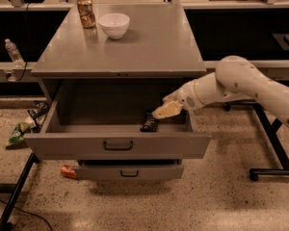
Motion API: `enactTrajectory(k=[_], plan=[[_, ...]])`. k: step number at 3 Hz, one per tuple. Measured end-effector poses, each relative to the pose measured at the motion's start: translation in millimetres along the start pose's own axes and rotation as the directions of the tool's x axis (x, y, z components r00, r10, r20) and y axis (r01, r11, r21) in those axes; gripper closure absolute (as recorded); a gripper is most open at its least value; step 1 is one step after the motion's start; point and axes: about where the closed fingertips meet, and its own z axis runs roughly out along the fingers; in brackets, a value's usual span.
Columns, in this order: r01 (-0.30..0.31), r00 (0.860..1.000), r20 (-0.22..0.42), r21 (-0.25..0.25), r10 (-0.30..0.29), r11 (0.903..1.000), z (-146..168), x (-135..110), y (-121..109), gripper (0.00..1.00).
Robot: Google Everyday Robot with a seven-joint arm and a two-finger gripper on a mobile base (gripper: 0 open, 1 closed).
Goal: Place rxbar chocolate into top drawer
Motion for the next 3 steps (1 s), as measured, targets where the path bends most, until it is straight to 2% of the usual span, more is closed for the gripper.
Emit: enactTrajectory(k=[1, 2, 3], plan=[[-0.003, 0.996, 0.091, 0.057, -0.003, 0.9983, -36.2, -15.5, -6.9, 0.64], [0.038, 0.96, 0.27, 0.151, -0.078, 0.9877, -91.4, -78.0, -12.6, 0.95], [0.068, 0.91, 0.389, 0.198, -0.142, 0.9778, -126.6, -122.1, -13.7, 1.0]])
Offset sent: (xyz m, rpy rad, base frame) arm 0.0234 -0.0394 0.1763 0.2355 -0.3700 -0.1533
